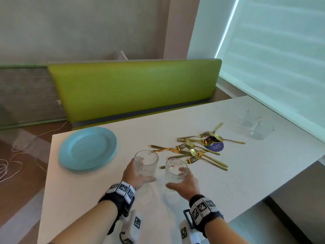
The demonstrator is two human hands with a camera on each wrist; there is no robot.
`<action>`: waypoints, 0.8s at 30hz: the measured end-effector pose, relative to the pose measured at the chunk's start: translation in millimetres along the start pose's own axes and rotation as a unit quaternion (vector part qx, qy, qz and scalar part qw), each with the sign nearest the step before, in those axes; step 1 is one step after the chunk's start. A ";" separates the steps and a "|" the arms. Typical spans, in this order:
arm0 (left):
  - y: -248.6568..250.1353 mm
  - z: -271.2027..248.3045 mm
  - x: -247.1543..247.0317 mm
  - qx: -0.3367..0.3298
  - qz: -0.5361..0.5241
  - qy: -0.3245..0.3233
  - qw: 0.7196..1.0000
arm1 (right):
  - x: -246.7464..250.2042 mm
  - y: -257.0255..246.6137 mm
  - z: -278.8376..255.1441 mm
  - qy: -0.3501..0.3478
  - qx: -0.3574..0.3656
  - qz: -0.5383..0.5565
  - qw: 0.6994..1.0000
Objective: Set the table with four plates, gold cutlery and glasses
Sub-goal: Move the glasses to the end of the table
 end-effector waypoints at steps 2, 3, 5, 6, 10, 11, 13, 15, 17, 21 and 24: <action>-23.9 -8.2 29.1 0.018 -0.013 0.019 1.000 | -32.6 -15.9 -6.8 -0.026 0.005 -0.015 1.000; -36.2 -11.9 43.6 0.023 -0.014 0.034 0.999 | -48.2 -23.2 -9.7 -0.039 0.008 -0.023 0.999; -57.5 -18.6 71.2 0.038 -0.016 0.062 0.997 | -76.5 -37.2 -15.2 -0.063 0.015 -0.031 0.997; -67.8 -20.9 83.3 0.047 -0.021 0.073 0.996 | -88.8 -44.2 -17.7 -0.071 0.019 -0.035 0.997; -102.4 -26.4 121.3 0.084 -0.037 0.099 0.991 | -130.3 -69.8 -25.6 -0.098 0.043 -0.051 0.993; -108.9 -27.5 128.7 0.089 -0.038 0.102 0.990 | -139.3 -75.0 -27.7 -0.103 0.047 -0.053 0.992; -116.4 -30.3 141.1 0.093 -0.034 0.111 0.989 | -154.4 -84.0 -31.5 -0.111 0.054 -0.057 0.991; -123.4 -30.9 150.3 0.100 -0.033 0.118 0.987 | -166.1 -91.8 -34.2 -0.115 0.060 -0.064 0.990; -129.3 -30.5 157.2 0.106 -0.035 0.125 0.986 | -175.5 -98.7 -35.6 -0.117 0.065 -0.069 0.989; -138.8 -26.2 166.6 0.109 -0.030 0.142 0.983 | -188.5 -108.7 -35.7 -0.121 0.069 -0.067 0.988; -142.1 -23.2 173.7 0.111 -0.010 0.168 0.980 | -195.9 -115.4 -33.2 -0.120 0.069 -0.065 0.988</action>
Point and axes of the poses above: each hand's wrist, its own z-axis towards the middle knuckle, its own x-axis out of the back of the hand, y = z × x, the point moved 8 cm from there along z, towards the middle knuckle, and after that the axes turned 6 degrees about x, right-handed, at the moved point
